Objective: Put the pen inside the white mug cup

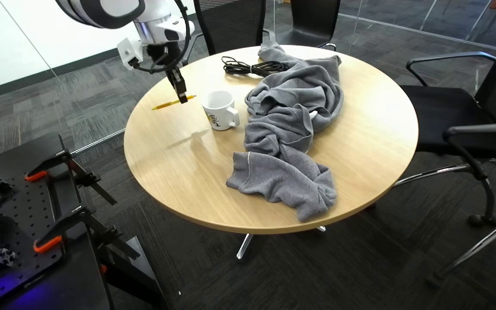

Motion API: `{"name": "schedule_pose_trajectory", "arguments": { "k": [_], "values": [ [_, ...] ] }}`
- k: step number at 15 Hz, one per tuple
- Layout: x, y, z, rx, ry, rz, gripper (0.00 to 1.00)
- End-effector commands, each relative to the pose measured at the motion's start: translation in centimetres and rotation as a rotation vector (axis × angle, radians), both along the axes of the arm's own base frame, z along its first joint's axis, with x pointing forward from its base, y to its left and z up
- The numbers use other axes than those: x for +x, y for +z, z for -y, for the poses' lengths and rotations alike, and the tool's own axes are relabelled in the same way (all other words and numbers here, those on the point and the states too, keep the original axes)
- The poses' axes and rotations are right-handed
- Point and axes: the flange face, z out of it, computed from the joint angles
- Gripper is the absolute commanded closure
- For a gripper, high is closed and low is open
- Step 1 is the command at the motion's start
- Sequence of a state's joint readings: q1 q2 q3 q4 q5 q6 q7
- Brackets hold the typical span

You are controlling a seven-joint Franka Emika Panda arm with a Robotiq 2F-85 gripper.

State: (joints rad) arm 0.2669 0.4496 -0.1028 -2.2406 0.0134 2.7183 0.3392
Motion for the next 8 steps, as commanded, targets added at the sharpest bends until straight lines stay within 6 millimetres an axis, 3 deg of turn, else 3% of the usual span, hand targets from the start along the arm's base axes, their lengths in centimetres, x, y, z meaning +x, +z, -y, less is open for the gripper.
{"name": "schedule_pose_trajectory", "arguments": {
  "k": [1, 5, 8],
  "values": [
    [-1.5, 4.1, 1.0, -0.005, 0.085, -0.072, 0.96],
    [-2.9, 7.9, 2.1, -0.005, 0.214, -0.220, 0.96],
    [-3.2, 10.6, 2.9, -0.040, 0.207, -0.239, 0.96]
  ]
}}
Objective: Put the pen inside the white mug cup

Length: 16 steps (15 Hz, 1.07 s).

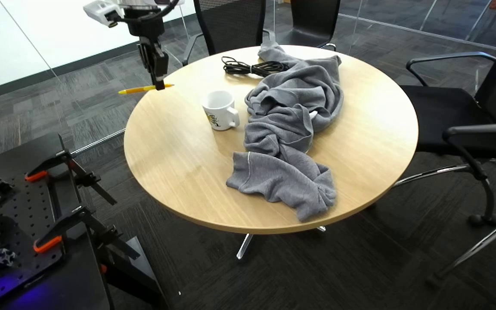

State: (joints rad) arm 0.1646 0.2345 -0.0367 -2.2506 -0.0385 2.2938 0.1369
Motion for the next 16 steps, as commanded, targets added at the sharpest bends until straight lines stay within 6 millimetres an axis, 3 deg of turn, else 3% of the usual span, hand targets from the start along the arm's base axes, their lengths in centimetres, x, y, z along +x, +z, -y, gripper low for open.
{"name": "schedule_pose_trajectory", "arguments": {
  "k": [1, 6, 12, 16],
  "values": [
    [-0.8, 3.6, 1.0, -0.032, 0.013, 0.005, 0.96],
    [0.4, 4.7, 1.3, -0.026, -0.127, 0.203, 0.96],
    [0.8, 3.7, 1.1, -0.032, -0.363, 0.446, 0.96],
    [1.2, 4.0, 2.6, -0.053, -0.536, 0.572, 0.96]
  ]
}}
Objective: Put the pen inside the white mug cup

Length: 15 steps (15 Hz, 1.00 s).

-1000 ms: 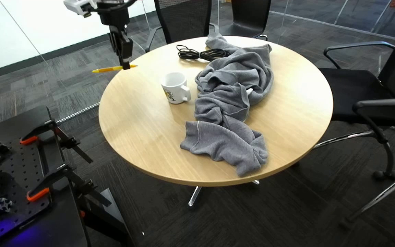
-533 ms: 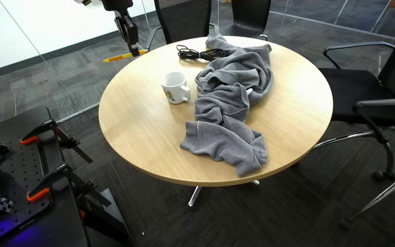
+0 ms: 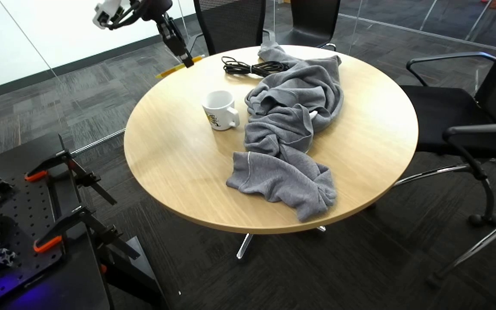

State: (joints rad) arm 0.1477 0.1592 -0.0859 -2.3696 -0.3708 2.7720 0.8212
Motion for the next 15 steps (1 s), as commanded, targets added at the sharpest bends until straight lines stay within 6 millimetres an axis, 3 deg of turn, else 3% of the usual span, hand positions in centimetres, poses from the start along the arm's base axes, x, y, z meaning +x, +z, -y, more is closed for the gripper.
{"name": "schedule_pose_trajectory", "arguments": {
  "k": [1, 2, 3, 7, 8, 12, 15],
  "values": [
    [0.4, 0.8, 1.4, -0.005, -0.149, 0.110, 0.96],
    [0.8, 1.2, 2.1, -0.022, -0.194, 0.133, 0.96],
    [0.3, 0.4, 1.7, -0.018, -0.130, 0.082, 0.84],
    [0.6, 0.8, 2.4, -0.027, -0.185, 0.110, 0.84],
    [0.6, 0.8, 2.3, -0.027, -0.183, 0.110, 0.96],
    [2.2, 0.7, 2.7, -0.094, -0.299, 0.223, 0.96],
    [2.8, 0.2, 1.9, -0.141, -0.350, 0.298, 0.96]
  ]
}}
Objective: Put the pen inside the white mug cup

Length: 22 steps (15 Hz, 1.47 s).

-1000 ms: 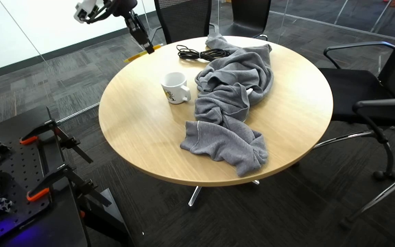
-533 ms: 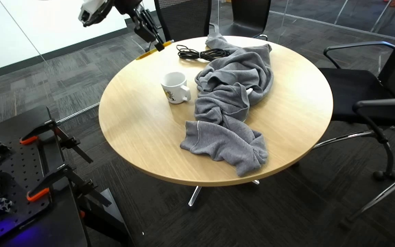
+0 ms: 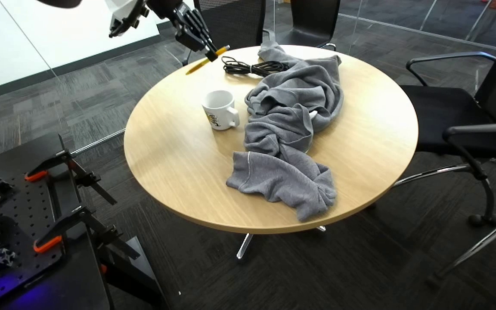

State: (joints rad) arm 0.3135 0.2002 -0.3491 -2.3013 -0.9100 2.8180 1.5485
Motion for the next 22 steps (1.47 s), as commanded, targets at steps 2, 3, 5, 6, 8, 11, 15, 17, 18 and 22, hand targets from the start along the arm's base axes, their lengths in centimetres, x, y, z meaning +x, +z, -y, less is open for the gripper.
{"name": "schedule_pose_trajectory", "arguments": {
  "k": [2, 3, 5, 6, 8, 11, 15, 17, 18, 22],
  "values": [
    [1.4, -0.9, -1.9, -0.083, -0.082, 0.111, 0.96],
    [1.3, -1.5, -2.5, -0.097, -0.093, 0.125, 0.96],
    [1.1, -2.3, -3.6, -0.140, -0.135, 0.164, 0.96],
    [0.9, -2.9, -4.0, -0.162, -0.155, 0.179, 0.96],
    [0.5, -3.8, -4.7, -0.198, -0.195, 0.206, 0.96],
    [0.2, -4.7, -5.3, -0.232, -0.241, 0.221, 0.96],
    [0.0, -5.9, -5.7, -0.283, -0.293, 0.225, 0.96],
    [0.0, -6.3, -5.7, -0.293, -0.308, 0.216, 0.96],
    [0.1, -6.6, -5.6, -0.296, -0.312, 0.210, 0.96],
    [0.4, -7.5, -5.3, -0.306, -0.322, 0.194, 0.96]
  ]
}}
